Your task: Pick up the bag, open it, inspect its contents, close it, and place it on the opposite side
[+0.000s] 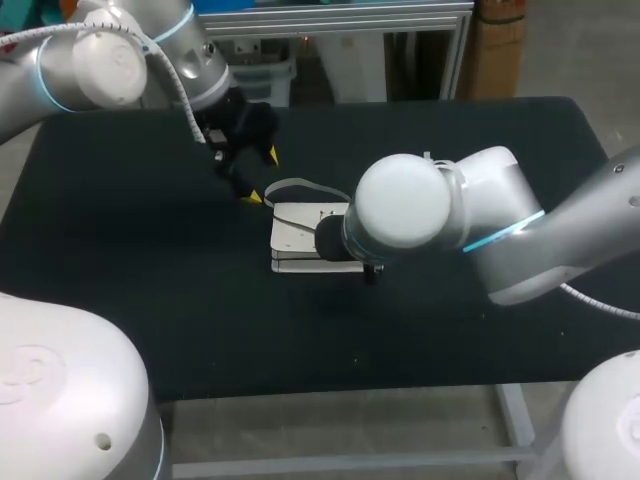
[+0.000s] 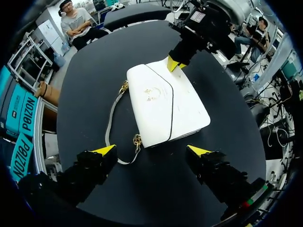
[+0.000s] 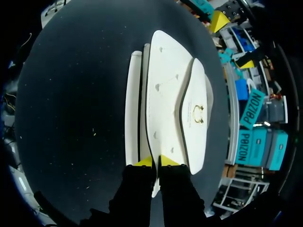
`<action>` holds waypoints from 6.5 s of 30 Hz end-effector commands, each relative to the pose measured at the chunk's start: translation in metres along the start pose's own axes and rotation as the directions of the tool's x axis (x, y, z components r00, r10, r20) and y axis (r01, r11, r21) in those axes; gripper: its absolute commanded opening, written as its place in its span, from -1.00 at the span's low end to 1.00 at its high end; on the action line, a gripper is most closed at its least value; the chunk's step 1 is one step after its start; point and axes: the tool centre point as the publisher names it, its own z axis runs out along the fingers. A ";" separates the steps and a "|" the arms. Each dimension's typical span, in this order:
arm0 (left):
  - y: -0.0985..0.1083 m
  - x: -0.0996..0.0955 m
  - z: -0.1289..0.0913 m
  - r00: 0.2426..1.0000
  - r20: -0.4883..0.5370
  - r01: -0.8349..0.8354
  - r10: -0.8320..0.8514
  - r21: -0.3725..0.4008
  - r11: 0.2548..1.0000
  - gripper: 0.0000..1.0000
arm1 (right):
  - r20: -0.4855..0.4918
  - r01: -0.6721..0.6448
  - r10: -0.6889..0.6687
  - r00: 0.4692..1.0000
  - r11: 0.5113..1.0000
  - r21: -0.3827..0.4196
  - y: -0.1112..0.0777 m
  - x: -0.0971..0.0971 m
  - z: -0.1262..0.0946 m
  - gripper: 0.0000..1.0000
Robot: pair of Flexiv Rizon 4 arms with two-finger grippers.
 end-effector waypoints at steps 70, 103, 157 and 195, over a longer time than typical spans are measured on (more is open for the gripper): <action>-0.068 0.022 0.078 0.794 0.391 -0.523 0.465 0.051 0.851 0.04 | 0.011 -0.018 0.018 1.000 1.000 0.002 0.000 -0.002 0.011 -1.00; -0.039 -0.016 0.041 0.812 0.541 -0.320 0.218 0.101 0.942 -1.00 | 0.011 -0.018 0.018 1.000 1.000 0.002 0.000 -0.002 0.011 -1.00; -0.037 -0.064 0.072 0.971 0.224 -0.095 0.087 0.025 0.995 -0.19 | 0.011 -0.018 0.018 1.000 1.000 0.002 0.000 -0.002 0.011 -1.00; -0.021 -0.069 0.080 0.989 0.140 -0.054 0.045 0.063 0.997 -0.62 | 0.011 -0.018 0.018 1.000 1.000 0.002 0.000 -0.002 0.011 -1.00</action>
